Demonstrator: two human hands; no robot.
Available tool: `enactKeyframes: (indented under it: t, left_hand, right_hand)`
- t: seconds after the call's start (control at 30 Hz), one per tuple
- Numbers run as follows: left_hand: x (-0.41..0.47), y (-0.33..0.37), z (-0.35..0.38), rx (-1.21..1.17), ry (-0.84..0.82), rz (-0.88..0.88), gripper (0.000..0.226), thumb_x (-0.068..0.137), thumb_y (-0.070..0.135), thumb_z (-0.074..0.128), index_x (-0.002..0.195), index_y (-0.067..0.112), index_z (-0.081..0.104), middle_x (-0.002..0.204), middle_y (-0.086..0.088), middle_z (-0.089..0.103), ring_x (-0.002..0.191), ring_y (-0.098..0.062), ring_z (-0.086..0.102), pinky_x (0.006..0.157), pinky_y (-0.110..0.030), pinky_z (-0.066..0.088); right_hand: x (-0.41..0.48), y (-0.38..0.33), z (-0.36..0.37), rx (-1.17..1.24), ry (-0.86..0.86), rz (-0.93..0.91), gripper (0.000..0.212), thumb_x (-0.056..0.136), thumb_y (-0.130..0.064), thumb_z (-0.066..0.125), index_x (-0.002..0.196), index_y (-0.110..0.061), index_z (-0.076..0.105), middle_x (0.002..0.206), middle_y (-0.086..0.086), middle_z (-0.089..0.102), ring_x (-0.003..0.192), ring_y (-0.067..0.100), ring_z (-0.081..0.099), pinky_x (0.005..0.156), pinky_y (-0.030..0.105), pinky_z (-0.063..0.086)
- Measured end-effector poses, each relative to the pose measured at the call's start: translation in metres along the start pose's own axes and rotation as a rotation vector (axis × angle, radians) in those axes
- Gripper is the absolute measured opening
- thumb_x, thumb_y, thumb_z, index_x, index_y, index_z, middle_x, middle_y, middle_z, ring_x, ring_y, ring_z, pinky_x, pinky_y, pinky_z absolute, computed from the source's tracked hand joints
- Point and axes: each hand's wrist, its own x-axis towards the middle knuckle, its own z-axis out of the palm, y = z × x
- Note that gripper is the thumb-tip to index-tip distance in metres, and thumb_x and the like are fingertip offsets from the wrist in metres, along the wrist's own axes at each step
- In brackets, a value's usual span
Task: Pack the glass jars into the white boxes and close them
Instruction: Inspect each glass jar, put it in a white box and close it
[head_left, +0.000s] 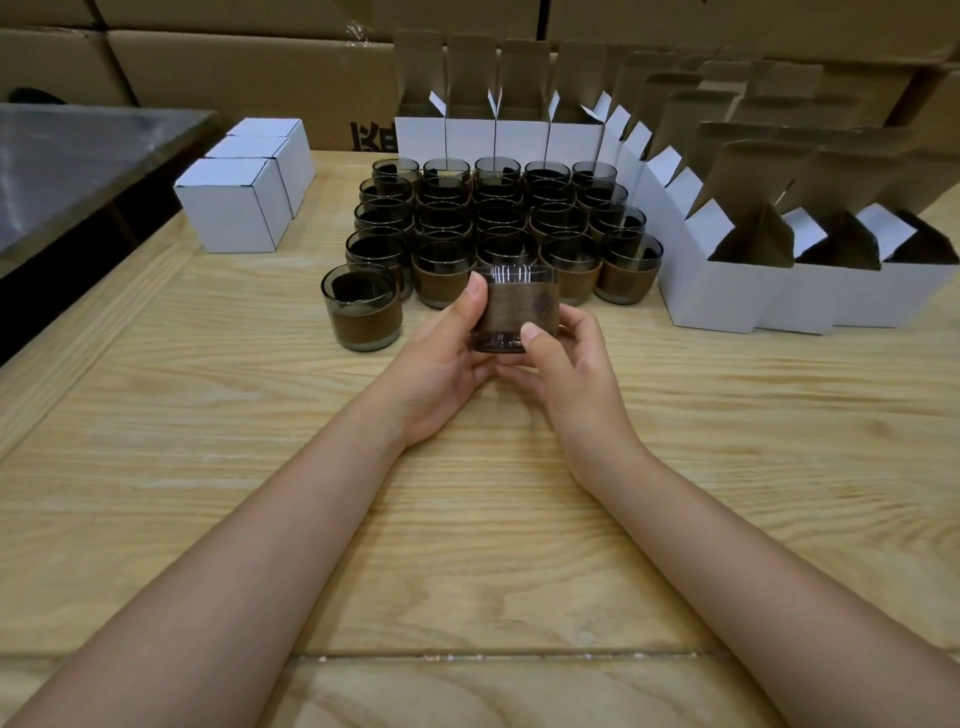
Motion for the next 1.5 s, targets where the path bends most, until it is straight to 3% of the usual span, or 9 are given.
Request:
enactKeyframes:
  t: [0.07, 0.13, 0.3, 0.53, 0.77, 1.07, 1.2, 1.37, 1.5]
  left_hand:
    - [0.0, 0.0, 0.0, -0.005, 0.0, 0.01, 0.049, 0.084, 0.05, 0.045, 0.118, 0.016, 0.059, 0.111, -0.004, 0.071, 0.107, -0.018, 0.066, 0.095, -0.029, 0.052]
    - [-0.001, 0.001, 0.001, -0.005, 0.002, 0.017, 0.049, 0.084, 0.048, 0.045, 0.118, 0.016, 0.059, 0.114, -0.006, 0.07, 0.109, -0.02, 0.065, 0.097, -0.03, 0.051]
    - [-0.002, 0.001, 0.003, 0.042, 0.011, 0.012, 0.056, 0.087, 0.047, 0.045, 0.127, 0.009, 0.054, 0.129, -0.02, 0.06, 0.119, -0.032, 0.059, 0.107, -0.045, 0.043]
    - [-0.001, 0.0, 0.003, 0.02, 0.029, 0.025, 0.054, 0.084, 0.046, 0.049, 0.124, 0.012, 0.056, 0.129, -0.019, 0.06, 0.12, -0.031, 0.058, 0.104, -0.037, 0.047]
    - [0.001, 0.001, 0.002, 0.019, 0.034, -0.025, 0.073, 0.079, 0.065, 0.035, 0.127, 0.014, 0.056, 0.119, -0.008, 0.067, 0.113, -0.022, 0.063, 0.097, -0.03, 0.05]
    - [0.0, 0.003, 0.003, -0.035, 0.021, -0.002, 0.056, 0.083, 0.05, 0.043, 0.121, 0.012, 0.059, 0.119, -0.013, 0.066, 0.111, -0.022, 0.063, 0.095, -0.031, 0.051]
    - [0.001, 0.002, 0.002, -0.047, 0.065, 0.045, 0.05, 0.084, 0.046, 0.046, 0.117, 0.011, 0.059, 0.113, -0.01, 0.068, 0.109, -0.021, 0.063, 0.095, -0.033, 0.051]
    - [0.001, 0.003, 0.002, -0.007, 0.116, 0.069, 0.05, 0.084, 0.044, 0.048, 0.119, 0.01, 0.057, 0.117, -0.013, 0.064, 0.113, -0.025, 0.059, 0.1, -0.038, 0.047]
    - [-0.001, 0.004, 0.004, 0.019, 0.131, 0.067, 0.055, 0.083, 0.043, 0.049, 0.123, 0.007, 0.054, 0.117, -0.012, 0.063, 0.11, -0.023, 0.06, 0.099, -0.038, 0.047]
  right_hand:
    - [-0.002, -0.002, 0.0, -0.069, 0.017, -0.019, 0.052, 0.073, -0.042, 0.07, 0.115, -0.023, 0.045, 0.109, -0.005, 0.061, 0.096, 0.01, 0.067, 0.085, 0.031, 0.055]
    - [-0.004, -0.005, 0.0, -0.133, 0.044, -0.051, 0.065, 0.068, -0.048, 0.078, 0.116, -0.024, 0.043, 0.11, -0.009, 0.057, 0.089, -0.001, 0.066, 0.078, 0.023, 0.054]
    - [-0.005, -0.004, -0.002, -0.244, 0.065, -0.069, 0.06, 0.076, -0.028, 0.078, 0.116, -0.021, 0.035, 0.113, -0.006, 0.053, 0.08, -0.013, 0.062, 0.066, 0.007, 0.047]
    - [-0.003, -0.005, -0.001, -0.177, 0.082, -0.054, 0.038, 0.083, -0.023, 0.073, 0.103, -0.032, 0.042, 0.107, -0.006, 0.058, 0.082, -0.007, 0.064, 0.071, 0.013, 0.05]
    - [-0.005, -0.011, 0.004, 0.077, 0.025, 0.044, 0.028, 0.097, -0.01, 0.05, 0.122, -0.001, 0.046, 0.105, 0.009, 0.064, 0.083, 0.007, 0.069, 0.074, 0.022, 0.057]
    - [-0.005, -0.015, 0.004, 0.115, -0.03, 0.138, 0.024, 0.099, -0.012, 0.045, 0.121, -0.002, 0.046, 0.103, 0.016, 0.066, 0.085, 0.016, 0.068, 0.084, 0.031, 0.057]
    - [-0.003, -0.013, 0.003, 0.182, -0.01, 0.165, 0.037, 0.095, -0.019, 0.055, 0.129, -0.01, 0.041, 0.099, 0.008, 0.068, 0.086, 0.019, 0.069, 0.087, 0.036, 0.057]
    - [-0.003, -0.011, 0.001, 0.105, 0.02, 0.171, 0.074, 0.065, -0.042, 0.073, 0.126, -0.02, 0.039, 0.126, 0.016, 0.056, 0.088, 0.017, 0.071, 0.086, 0.033, 0.057]
    - [-0.003, -0.007, 0.001, -0.036, 0.016, 0.138, 0.071, 0.059, -0.048, 0.082, 0.114, -0.03, 0.04, 0.127, 0.012, 0.053, 0.093, 0.022, 0.069, 0.091, 0.042, 0.055]
